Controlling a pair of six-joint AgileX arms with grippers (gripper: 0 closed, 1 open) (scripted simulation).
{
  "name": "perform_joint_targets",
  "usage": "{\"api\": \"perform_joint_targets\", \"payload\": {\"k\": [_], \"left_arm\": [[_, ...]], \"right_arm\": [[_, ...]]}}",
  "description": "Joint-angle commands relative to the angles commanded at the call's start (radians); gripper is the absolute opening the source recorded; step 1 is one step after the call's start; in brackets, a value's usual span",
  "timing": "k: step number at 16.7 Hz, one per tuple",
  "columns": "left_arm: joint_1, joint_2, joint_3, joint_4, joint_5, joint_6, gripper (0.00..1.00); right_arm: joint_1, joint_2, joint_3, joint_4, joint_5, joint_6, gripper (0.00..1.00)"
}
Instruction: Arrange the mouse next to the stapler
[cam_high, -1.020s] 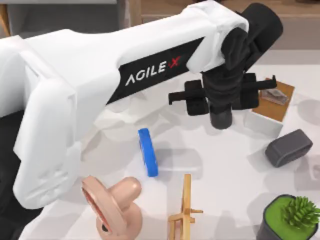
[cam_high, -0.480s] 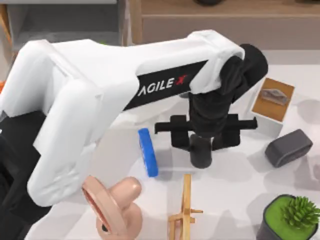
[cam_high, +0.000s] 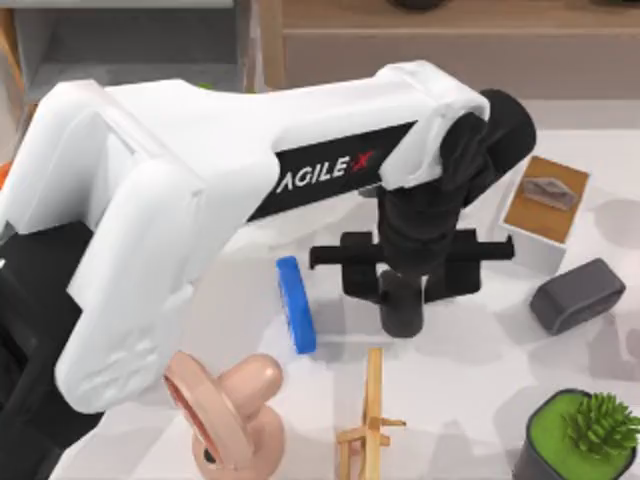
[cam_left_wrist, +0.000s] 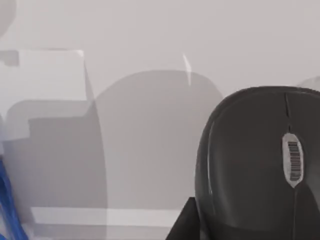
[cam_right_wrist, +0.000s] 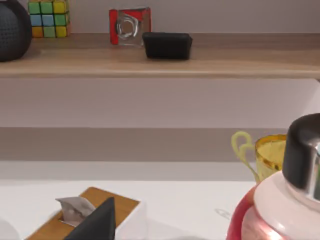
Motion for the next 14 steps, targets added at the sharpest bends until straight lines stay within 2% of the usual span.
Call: {"api": "perform_joint_targets", "payload": {"k": [8,14], "left_arm": [[0.0,0.0,0.0,0.0,0.0,0.0,0.98],[0.0,0.0,0.0,0.0,0.0,0.0,1.0]], "right_arm": [[0.0,0.0,0.0,0.0,0.0,0.0,1.0],[0.0,0.0,0.0,0.0,0.0,0.0,1.0]]}}
